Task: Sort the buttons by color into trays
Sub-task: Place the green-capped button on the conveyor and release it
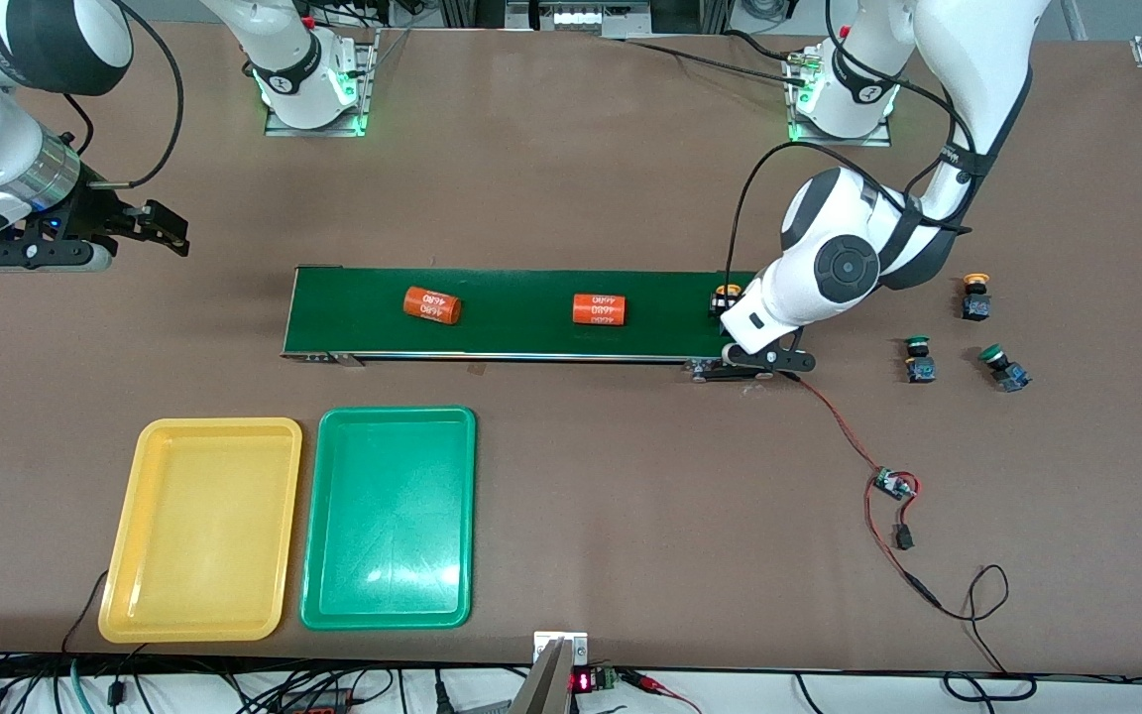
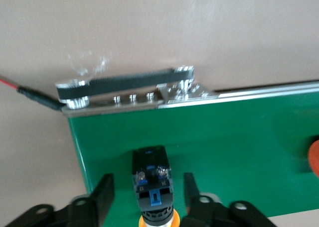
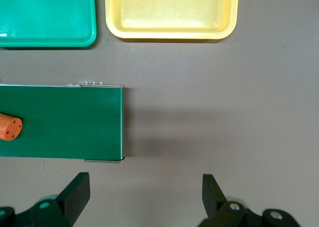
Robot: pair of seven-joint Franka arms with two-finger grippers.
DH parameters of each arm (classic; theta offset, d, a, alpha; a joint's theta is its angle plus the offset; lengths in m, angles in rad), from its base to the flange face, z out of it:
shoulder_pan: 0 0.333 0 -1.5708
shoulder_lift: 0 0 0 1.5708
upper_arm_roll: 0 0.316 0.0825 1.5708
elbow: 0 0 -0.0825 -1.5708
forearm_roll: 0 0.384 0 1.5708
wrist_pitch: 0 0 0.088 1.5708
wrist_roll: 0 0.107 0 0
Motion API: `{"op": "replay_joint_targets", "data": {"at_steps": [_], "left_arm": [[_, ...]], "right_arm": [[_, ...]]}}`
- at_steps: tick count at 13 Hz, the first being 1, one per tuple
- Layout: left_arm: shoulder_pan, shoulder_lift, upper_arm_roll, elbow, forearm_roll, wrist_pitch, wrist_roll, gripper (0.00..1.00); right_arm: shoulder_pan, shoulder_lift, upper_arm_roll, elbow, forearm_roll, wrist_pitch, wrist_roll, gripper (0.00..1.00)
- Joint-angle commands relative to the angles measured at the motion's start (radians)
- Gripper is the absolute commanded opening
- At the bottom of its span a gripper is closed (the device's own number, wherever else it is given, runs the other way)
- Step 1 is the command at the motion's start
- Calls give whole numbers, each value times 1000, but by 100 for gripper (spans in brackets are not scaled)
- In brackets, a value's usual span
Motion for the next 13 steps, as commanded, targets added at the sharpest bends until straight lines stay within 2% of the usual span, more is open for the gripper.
{"op": "replay_joint_targets", "data": {"at_steps": [1, 2, 5, 9, 11, 13], "left_arm": [[24, -81, 19, 28, -29, -71, 14, 100], [63, -109, 37, 22, -23, -87, 17, 100], [267, -125, 45, 19, -9, -190, 55, 100], [496, -119, 45, -10, 110, -197, 151, 100], [597, -114, 46, -34, 124, -198, 156, 100], [716, -70, 45, -60, 168, -195, 162, 100]], "right_arm": [[-12, 3, 2, 17, 4, -21, -8, 100], [-17, 3, 2, 17, 4, -21, -8, 100], [-20, 3, 2, 17, 4, -21, -8, 100], [-20, 3, 2, 16, 4, -23, -8, 100], [-20, 3, 2, 17, 4, -23, -8, 100], [-20, 3, 2, 16, 4, -23, -8, 100]]}}
